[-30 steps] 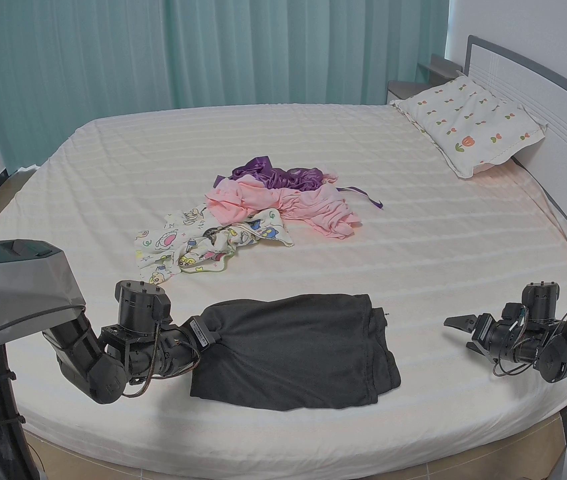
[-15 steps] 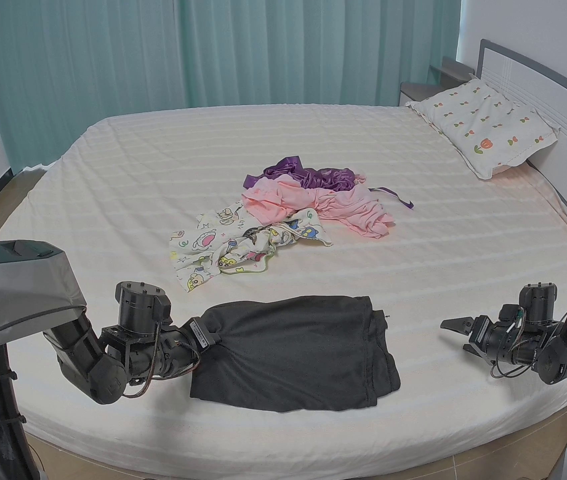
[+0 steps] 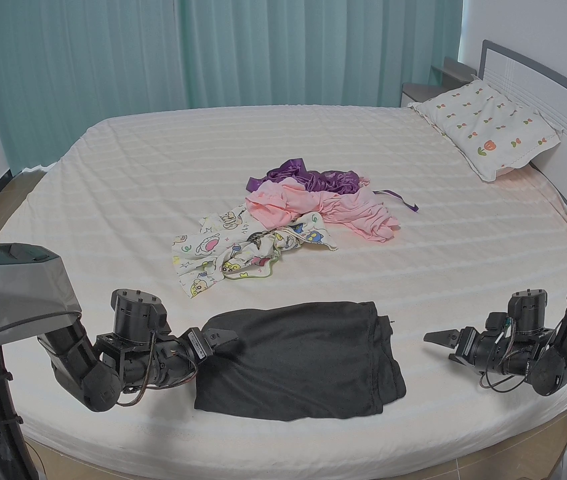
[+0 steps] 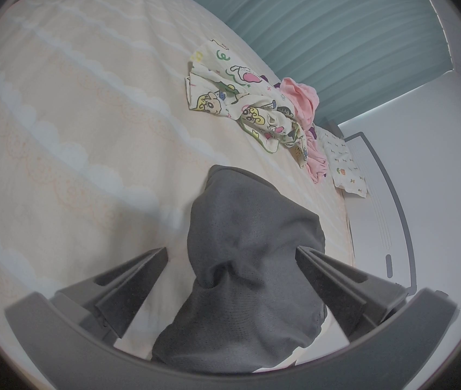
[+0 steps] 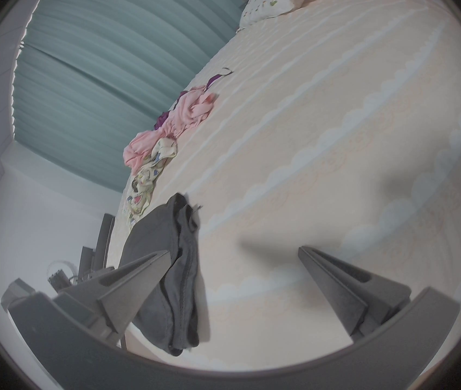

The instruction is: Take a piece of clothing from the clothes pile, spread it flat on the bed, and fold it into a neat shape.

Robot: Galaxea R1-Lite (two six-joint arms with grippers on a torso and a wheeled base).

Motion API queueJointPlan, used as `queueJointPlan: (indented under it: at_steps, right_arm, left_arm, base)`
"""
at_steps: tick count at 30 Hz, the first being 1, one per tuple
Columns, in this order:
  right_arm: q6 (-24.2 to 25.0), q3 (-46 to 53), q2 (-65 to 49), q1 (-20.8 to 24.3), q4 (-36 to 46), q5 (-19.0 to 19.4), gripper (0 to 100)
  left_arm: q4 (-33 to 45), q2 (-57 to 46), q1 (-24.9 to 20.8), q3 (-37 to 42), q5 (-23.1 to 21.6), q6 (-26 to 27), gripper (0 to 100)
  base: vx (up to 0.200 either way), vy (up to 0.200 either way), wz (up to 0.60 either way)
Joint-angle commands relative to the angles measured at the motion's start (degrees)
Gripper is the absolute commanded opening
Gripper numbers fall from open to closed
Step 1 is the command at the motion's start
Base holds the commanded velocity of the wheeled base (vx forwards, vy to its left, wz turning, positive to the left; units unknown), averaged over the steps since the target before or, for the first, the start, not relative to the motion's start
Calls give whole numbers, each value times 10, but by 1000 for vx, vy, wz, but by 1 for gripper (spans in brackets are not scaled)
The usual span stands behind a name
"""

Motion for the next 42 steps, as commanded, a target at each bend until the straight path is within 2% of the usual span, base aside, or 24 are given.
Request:
queueJointPlan:
  at_steps: [1, 3, 5, 7, 8, 10, 11, 15, 19, 22, 25, 28, 33, 42]
  right_arm:
    - [2, 44, -7, 69, -43, -1, 100]
    - [7, 53, -5, 86, -59, -2, 100]
    - [34, 72, 1, 133, -97, -17, 100]
    - [45, 74, 6, 151, -108, -26, 100]
    - [48, 74, 22, 174, -116, -38, 100]
    - [48, 73, 34, 187, -121, -49, 100]
    - [47, 71, 53, 202, -134, -68, 100]
    - [46, 83, 78, 222, -182, -83, 100]
    - [45, 95, 87, 227, -205, -83, 100]
    - [44, 95, 96, 228, -216, -83, 100]
    - [44, 93, 105, 228, -221, -83, 100]
    - [45, 90, 108, 228, -221, -83, 100]
    - [46, 87, 109, 228, -221, -82, 100]
    - [49, 80, 113, 230, -228, -79, 100]
  left_arm:
    - [0, -6, 48, -14, -2, -4, 100]
    - [1, -4, 56, -18, -4, -5, 100]
    - [0, 0, 62, -19, -9, -7, 100]
    - [-1, -2, 62, -14, -26, -6, 100]
    - [-4, -6, 63, -6, -56, -3, 100]
    - [-7, -6, 66, 1, -76, -2, 100]
    - [-13, -5, 72, 7, -94, 2, 100]
    - [-12, -2, 74, 12, -103, 17, 100]
    - [-12, 0, 74, 29, -123, 55, 100]
    - [-14, 2, 74, 56, -140, 121, 100]
    - [-15, 8, 72, 69, -145, 151, 100]
    - [-17, 5, 68, 78, -154, 154, 100]
    - [-36, -7, 65, 104, -202, 155, 100]
    - [-47, -15, 36, 122, -204, 156, 100]
  base:
    - [0, 0, 0]
    - [0, 0, 0]
    - [0, 0, 0]
    - [0, 0, 0]
    - [0, 0, 0]
    - [0, 0, 0]
    - [0, 0, 0]
    - [0, 0, 0]
    - [0, 0, 0]
    - [0, 0, 0]
    - [0, 0, 0]
    - [0, 0, 0]
    - [0, 0, 0]
    - [0, 0, 0]
